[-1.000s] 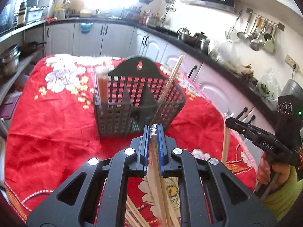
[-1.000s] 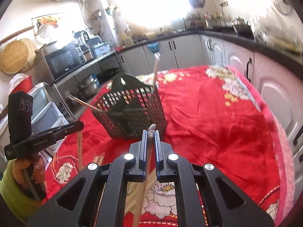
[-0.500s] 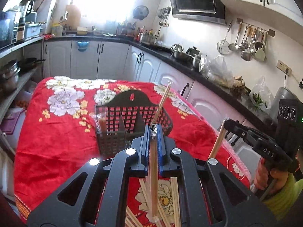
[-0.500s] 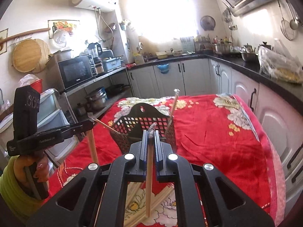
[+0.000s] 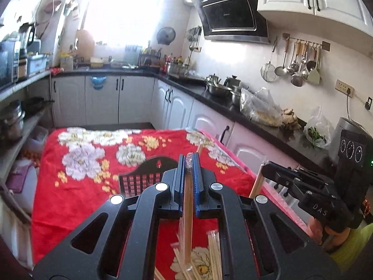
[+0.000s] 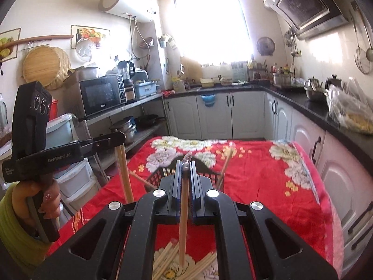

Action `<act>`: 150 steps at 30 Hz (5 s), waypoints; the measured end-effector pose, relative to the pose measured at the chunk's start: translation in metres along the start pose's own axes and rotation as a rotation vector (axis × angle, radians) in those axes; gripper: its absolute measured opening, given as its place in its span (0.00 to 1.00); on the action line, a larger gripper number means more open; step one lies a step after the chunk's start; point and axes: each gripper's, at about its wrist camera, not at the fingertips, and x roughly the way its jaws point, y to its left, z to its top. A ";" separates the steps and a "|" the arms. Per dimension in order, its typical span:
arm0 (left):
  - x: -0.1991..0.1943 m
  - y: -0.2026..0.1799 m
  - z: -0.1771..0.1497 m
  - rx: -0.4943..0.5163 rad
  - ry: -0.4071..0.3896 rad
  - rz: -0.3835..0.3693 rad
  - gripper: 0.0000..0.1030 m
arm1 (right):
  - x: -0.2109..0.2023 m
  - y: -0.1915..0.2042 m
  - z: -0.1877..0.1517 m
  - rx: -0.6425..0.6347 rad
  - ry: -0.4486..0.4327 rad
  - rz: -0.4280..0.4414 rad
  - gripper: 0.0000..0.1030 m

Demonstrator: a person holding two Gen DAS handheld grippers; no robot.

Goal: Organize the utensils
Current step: 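Lift the right tool's chopstick over the caddy while the left tool carries its own, then lower the chopstick into the caddy and open the right gripper while the left gripper releases its own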

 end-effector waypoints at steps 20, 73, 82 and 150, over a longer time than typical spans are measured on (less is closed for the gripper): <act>0.019 -0.011 0.076 0.063 -0.124 0.060 0.03 | 0.021 -0.008 0.077 -0.029 -0.149 -0.028 0.06; 0.112 0.016 -0.011 0.006 -0.133 0.143 0.03 | 0.093 -0.053 0.002 0.013 -0.160 -0.100 0.06; 0.109 0.015 -0.021 0.004 -0.105 0.136 0.03 | 0.091 -0.059 -0.015 0.072 -0.113 -0.084 0.06; -0.017 0.066 -0.114 -0.146 0.099 0.197 0.76 | 0.073 0.009 -0.090 0.054 0.219 -0.008 0.51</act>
